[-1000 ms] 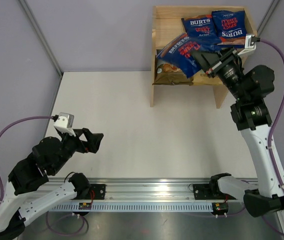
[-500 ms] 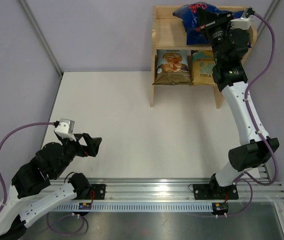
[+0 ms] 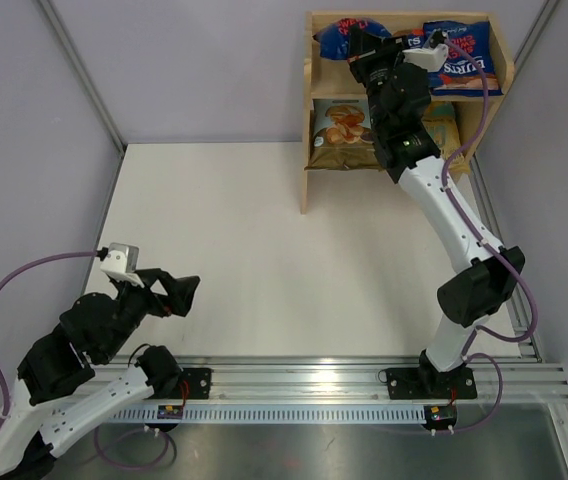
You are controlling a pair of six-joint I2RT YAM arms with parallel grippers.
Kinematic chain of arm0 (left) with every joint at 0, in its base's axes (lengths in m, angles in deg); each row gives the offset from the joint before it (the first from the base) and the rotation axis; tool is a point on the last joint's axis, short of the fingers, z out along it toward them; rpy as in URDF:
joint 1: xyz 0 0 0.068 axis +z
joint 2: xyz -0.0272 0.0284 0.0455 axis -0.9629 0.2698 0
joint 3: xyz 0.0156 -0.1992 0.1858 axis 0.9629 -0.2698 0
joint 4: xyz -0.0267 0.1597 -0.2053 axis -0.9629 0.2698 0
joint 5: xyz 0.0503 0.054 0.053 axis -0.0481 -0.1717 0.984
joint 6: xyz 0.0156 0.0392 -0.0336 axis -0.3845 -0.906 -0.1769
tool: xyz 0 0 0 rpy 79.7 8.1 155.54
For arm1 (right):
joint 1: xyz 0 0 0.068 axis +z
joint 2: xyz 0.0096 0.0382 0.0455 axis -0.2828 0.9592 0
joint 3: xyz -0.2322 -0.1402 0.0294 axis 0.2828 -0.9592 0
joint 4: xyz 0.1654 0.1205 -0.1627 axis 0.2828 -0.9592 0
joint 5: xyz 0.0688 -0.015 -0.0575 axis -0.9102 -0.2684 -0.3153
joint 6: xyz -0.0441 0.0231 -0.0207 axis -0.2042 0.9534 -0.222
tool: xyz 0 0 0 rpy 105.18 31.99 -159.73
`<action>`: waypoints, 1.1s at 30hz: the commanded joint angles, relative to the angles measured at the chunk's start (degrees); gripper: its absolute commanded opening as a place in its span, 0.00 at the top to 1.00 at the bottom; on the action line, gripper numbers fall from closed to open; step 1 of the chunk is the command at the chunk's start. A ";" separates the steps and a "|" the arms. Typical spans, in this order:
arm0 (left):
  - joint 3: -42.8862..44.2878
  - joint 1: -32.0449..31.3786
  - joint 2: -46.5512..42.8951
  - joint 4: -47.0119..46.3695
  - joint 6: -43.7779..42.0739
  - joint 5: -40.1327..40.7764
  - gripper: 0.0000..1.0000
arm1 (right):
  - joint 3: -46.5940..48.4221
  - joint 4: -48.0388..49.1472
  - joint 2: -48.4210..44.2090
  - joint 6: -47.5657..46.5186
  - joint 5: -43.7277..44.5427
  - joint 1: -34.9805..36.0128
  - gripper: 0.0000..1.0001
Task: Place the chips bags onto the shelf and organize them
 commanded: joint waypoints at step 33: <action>-0.58 0.12 -3.82 -3.02 -0.50 -0.58 0.01 | 11.19 -34.91 0.42 10.54 2.83 1.31 0.55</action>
